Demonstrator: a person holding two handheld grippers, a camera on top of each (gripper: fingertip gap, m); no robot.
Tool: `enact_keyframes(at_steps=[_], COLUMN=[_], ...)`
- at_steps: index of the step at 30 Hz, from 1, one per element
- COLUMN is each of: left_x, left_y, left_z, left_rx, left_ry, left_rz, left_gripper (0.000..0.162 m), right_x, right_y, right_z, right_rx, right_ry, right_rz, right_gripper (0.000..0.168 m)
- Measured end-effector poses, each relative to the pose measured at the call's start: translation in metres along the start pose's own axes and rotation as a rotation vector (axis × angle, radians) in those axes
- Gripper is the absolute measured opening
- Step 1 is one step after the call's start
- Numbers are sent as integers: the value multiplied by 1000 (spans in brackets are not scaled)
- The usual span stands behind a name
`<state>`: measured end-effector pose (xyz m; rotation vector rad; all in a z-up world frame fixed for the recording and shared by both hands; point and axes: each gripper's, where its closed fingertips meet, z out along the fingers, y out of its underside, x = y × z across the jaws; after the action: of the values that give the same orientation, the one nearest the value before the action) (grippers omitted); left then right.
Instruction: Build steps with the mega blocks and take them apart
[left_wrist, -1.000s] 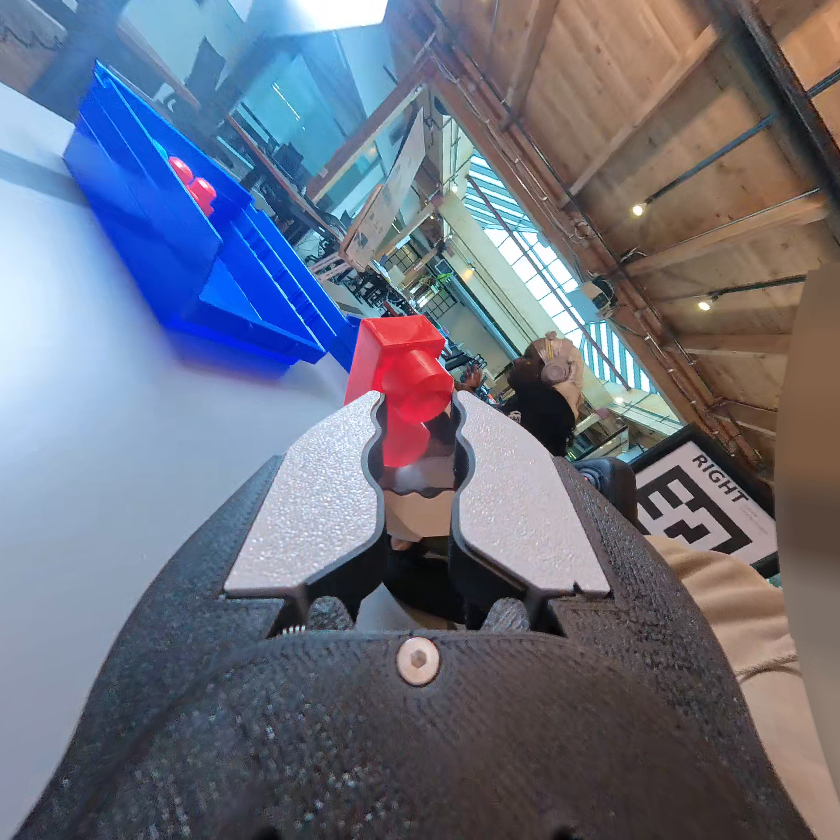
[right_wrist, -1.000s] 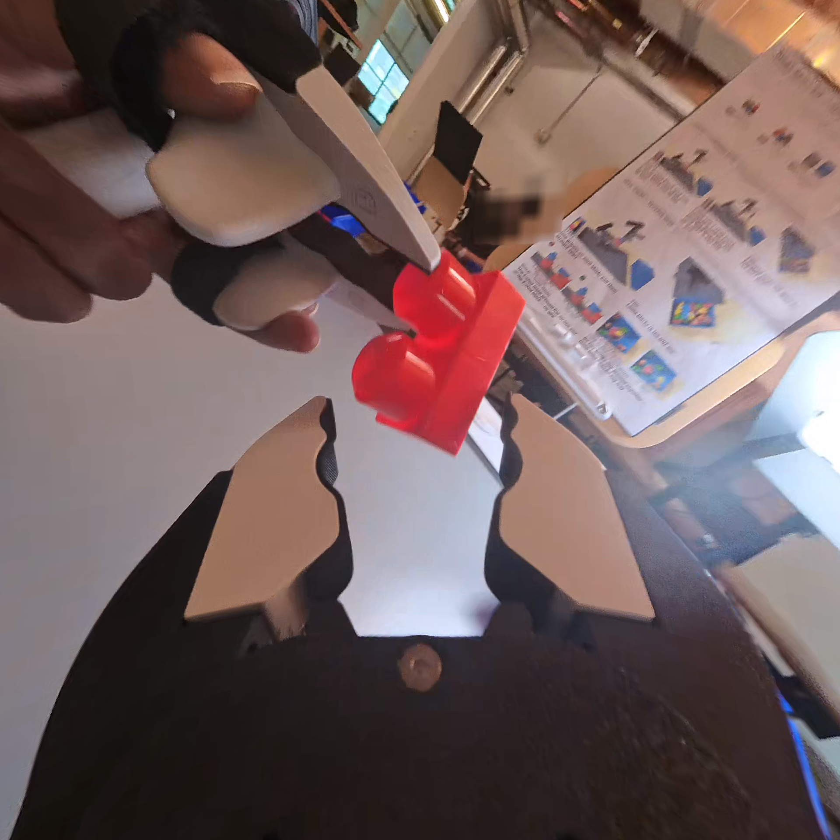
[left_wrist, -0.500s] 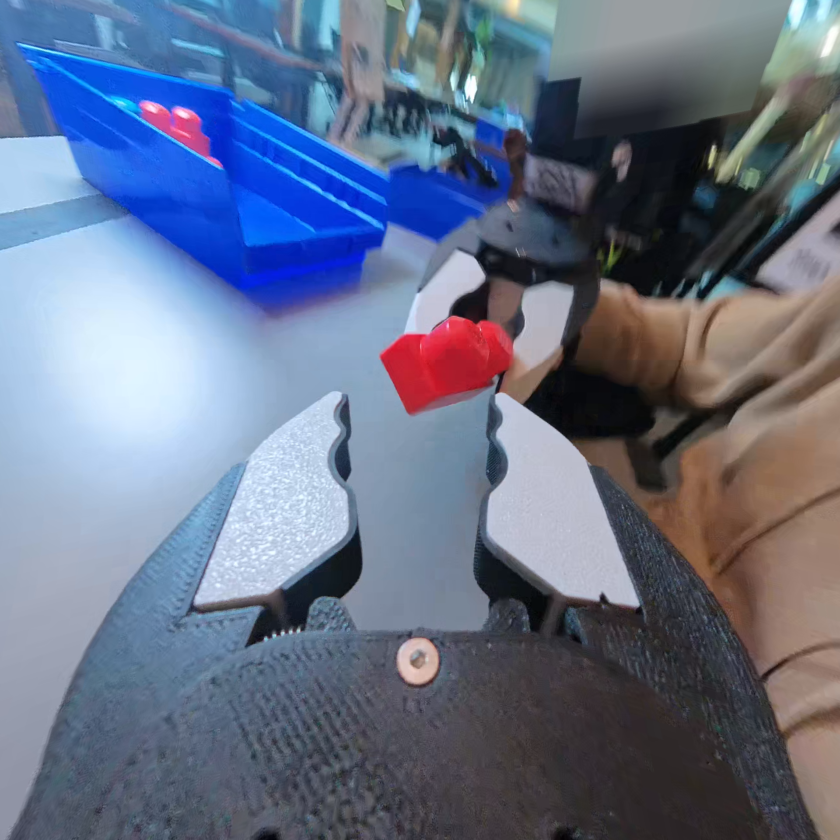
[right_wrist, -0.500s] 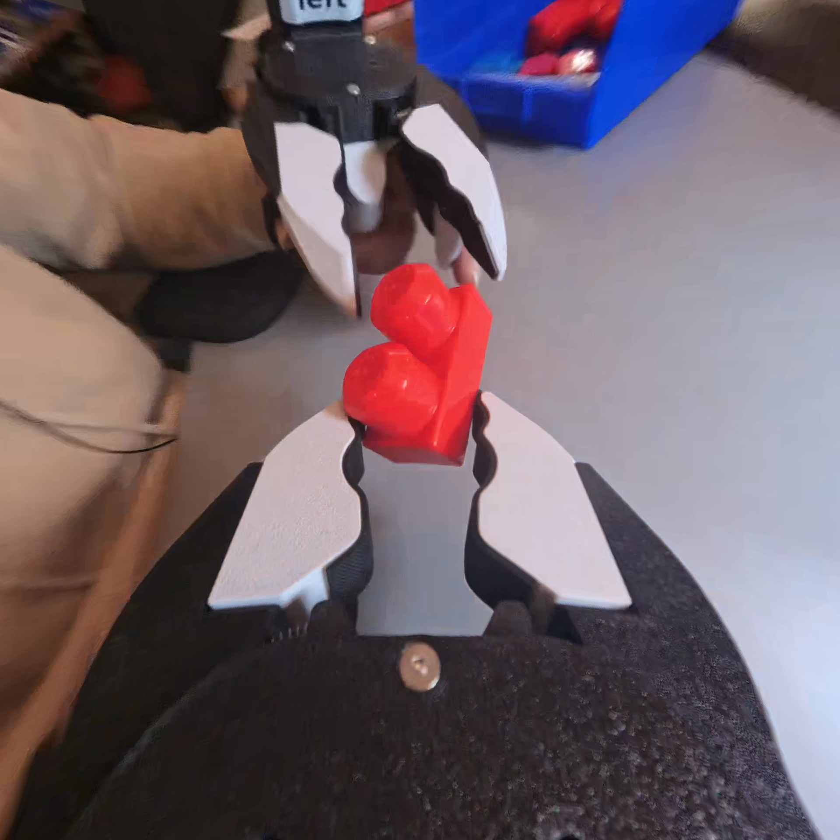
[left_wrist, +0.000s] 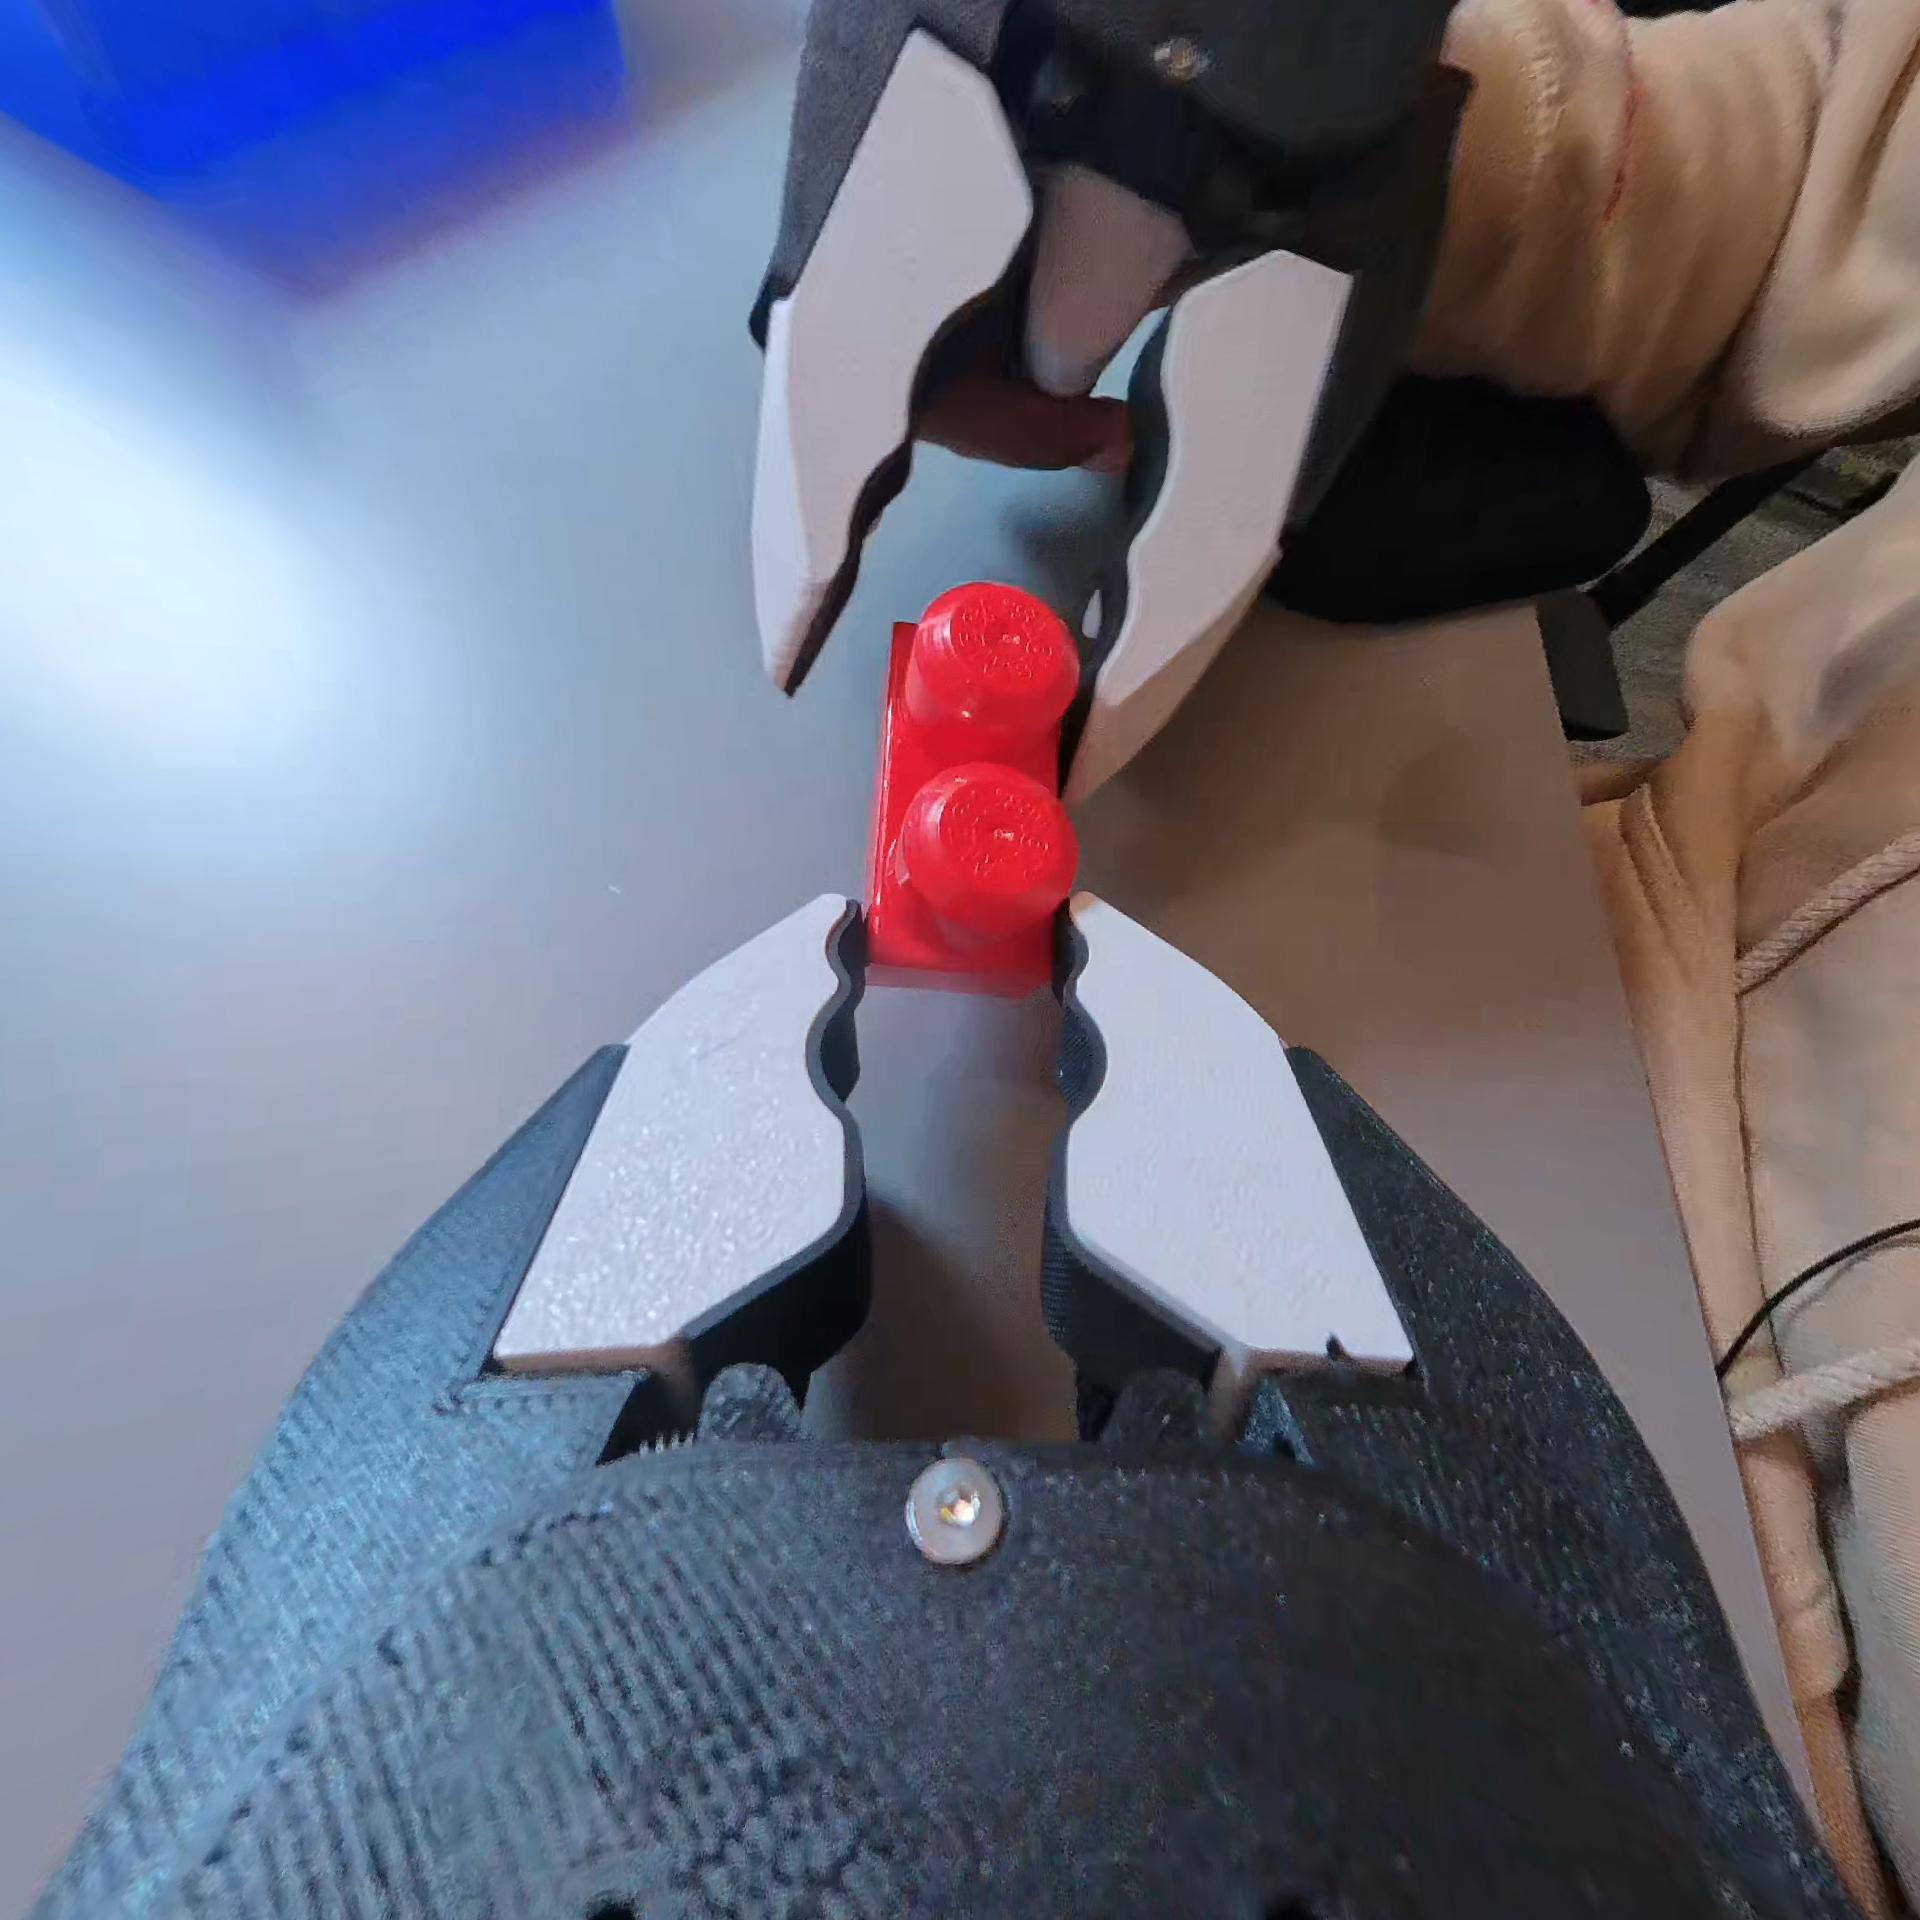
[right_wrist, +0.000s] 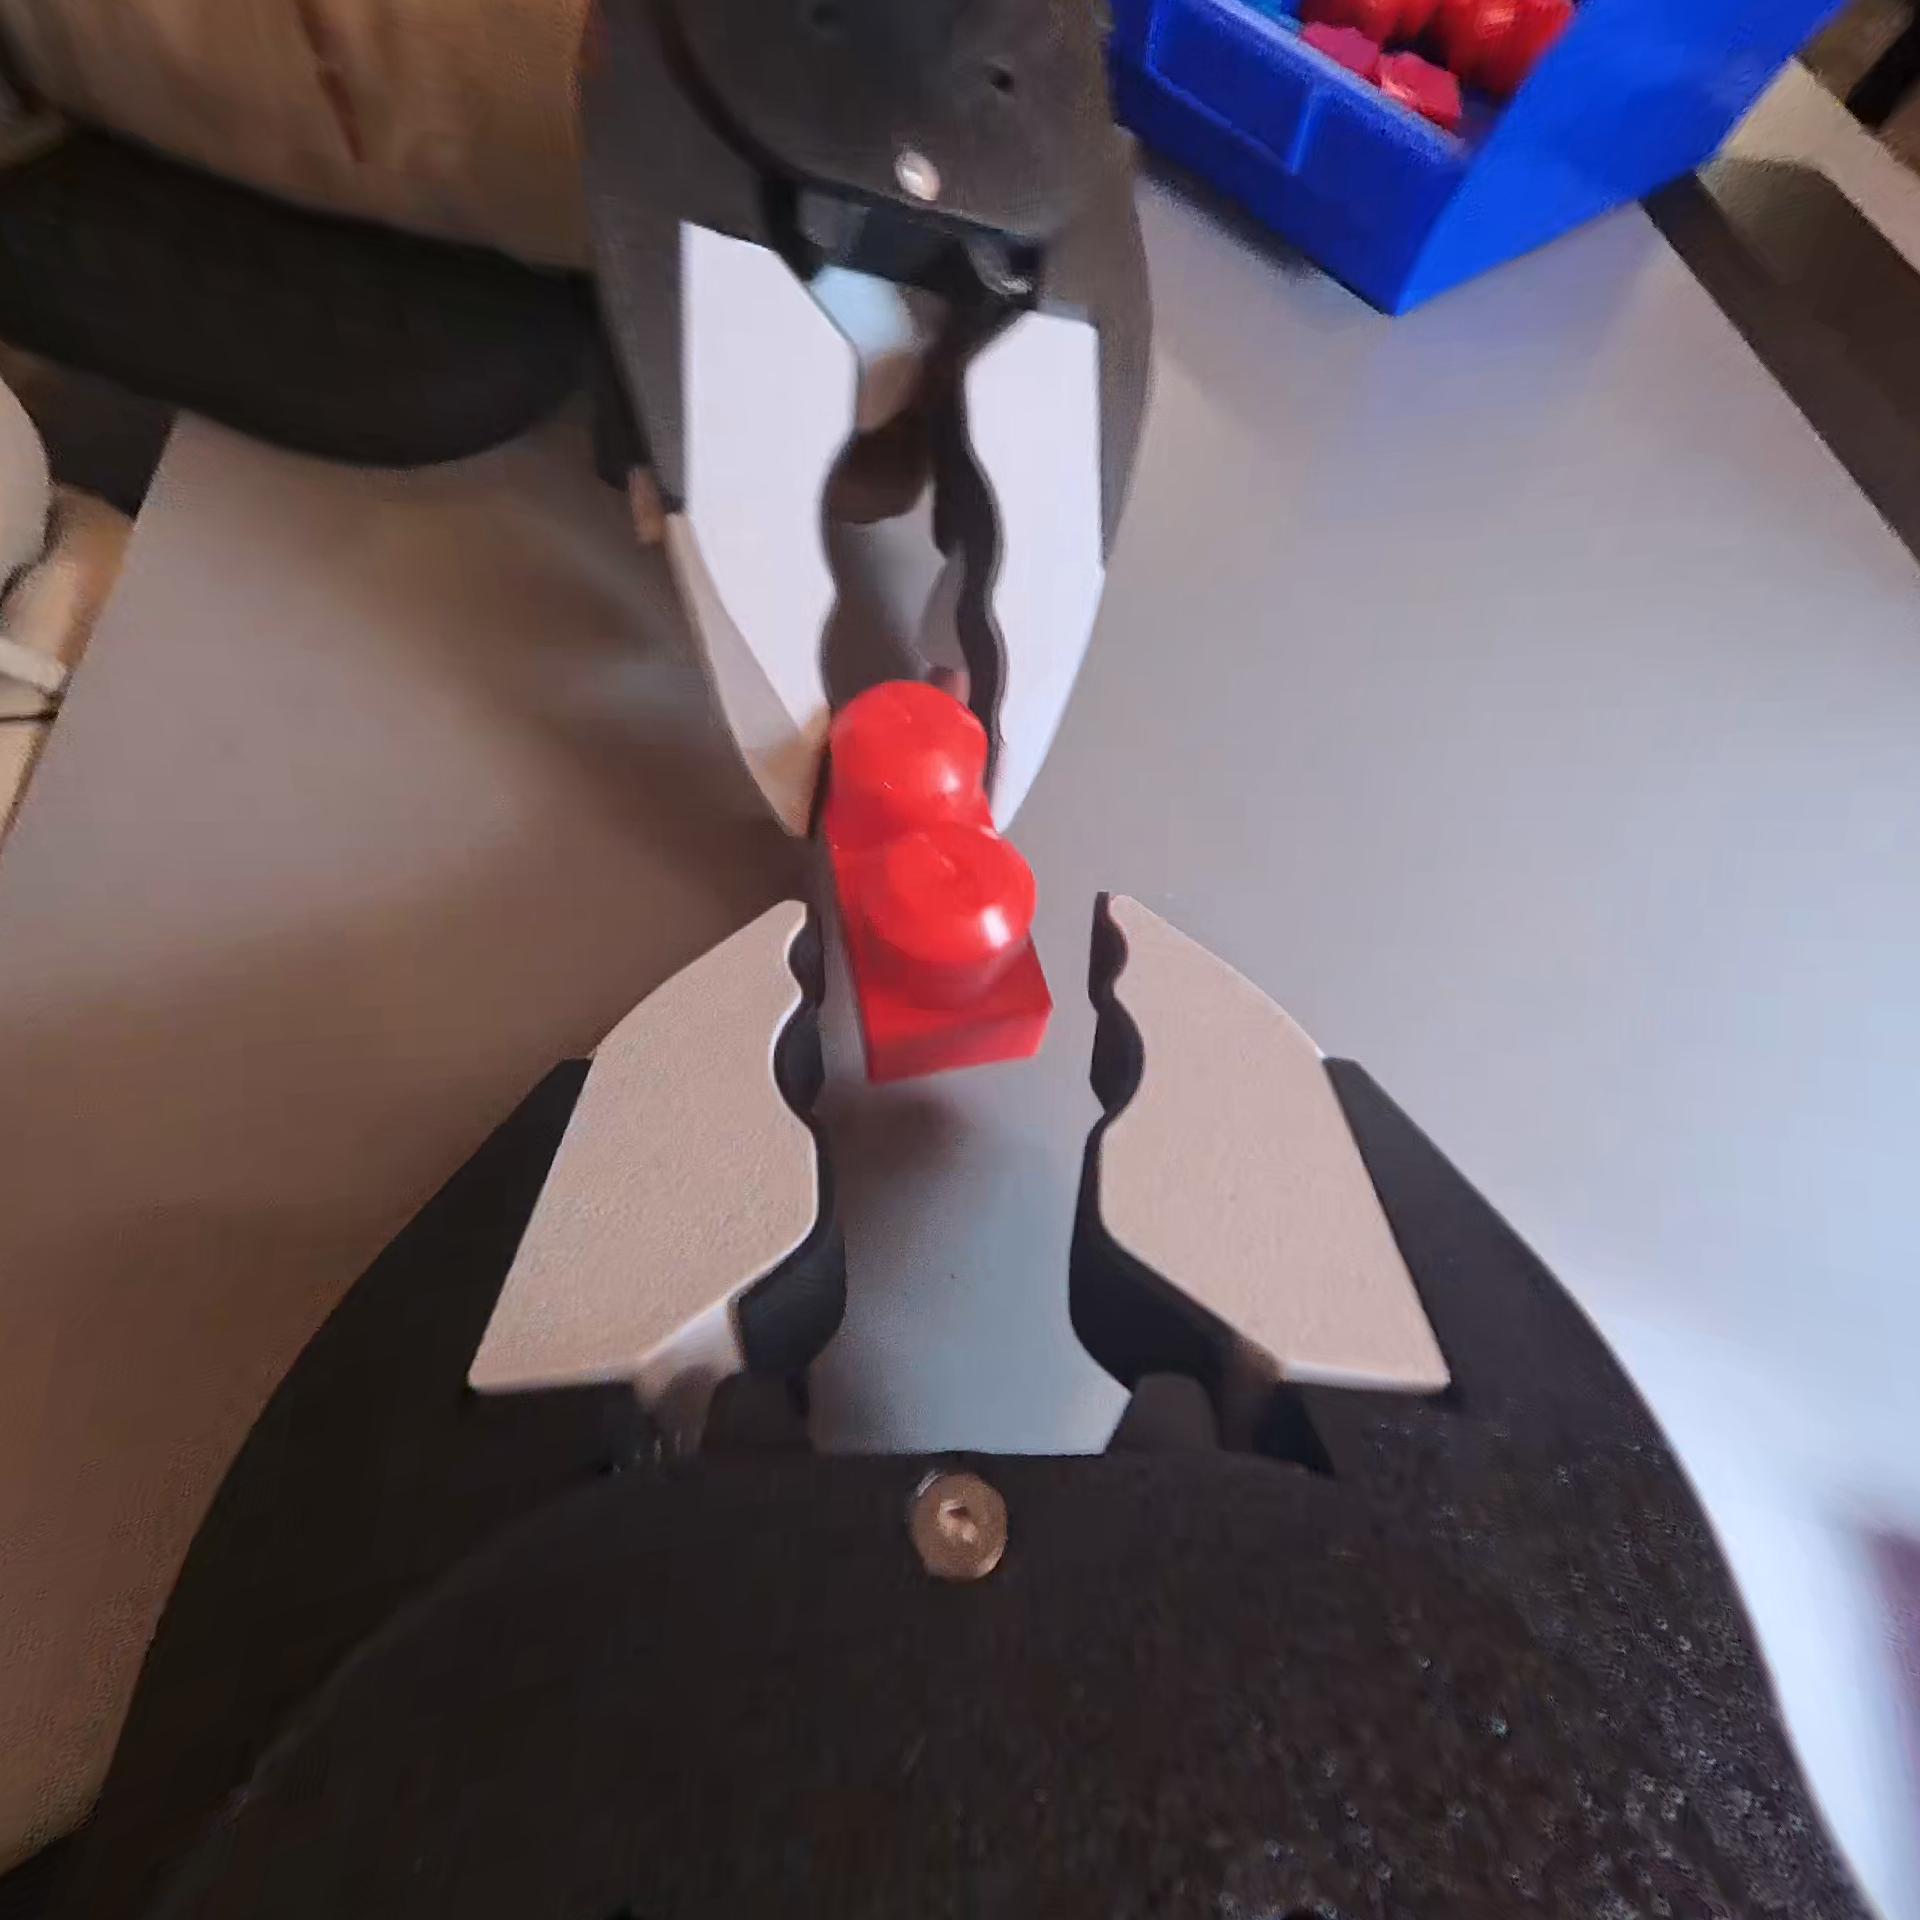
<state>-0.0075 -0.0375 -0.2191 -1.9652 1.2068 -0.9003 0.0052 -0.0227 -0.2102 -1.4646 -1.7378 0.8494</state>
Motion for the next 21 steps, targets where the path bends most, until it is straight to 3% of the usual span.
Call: enact_keyframes(at_steps=[3, 8, 10, 12, 16, 18, 21], left_x=[2, -21, -40, -63, -128, -161, -208], left_y=[8, -6, -16, -25, -29, -21, 12], left_z=[5, -15, -36, -66, -164, -223, -286], left_rx=[-50, 16, 75, 126, 180, 188, 91], left_ry=[-2, -141, -223, -338, -685, -860, -997], left_rz=[46, 99, 75, 55, -22, -85, -244], left_gripper=[35, 48, 49, 49, 44, 37, 42], right_x=[-12, 21, 36, 48, 68, 74, 72], right_y=[4, 26, 38, 45, 35, 20, -4], right_z=[5, -1, -4, -8, -22, -31, -40], right_rx=[-47, -157, -199, -226, -175, -90, 71], right_ry=[-17, 116, 166, 226, 349, 386, 378], right_rz=[-98, -28, 49, 82, 88, 93, 118], right_gripper=[34, 34, 43, 55, 57, 57, 56])
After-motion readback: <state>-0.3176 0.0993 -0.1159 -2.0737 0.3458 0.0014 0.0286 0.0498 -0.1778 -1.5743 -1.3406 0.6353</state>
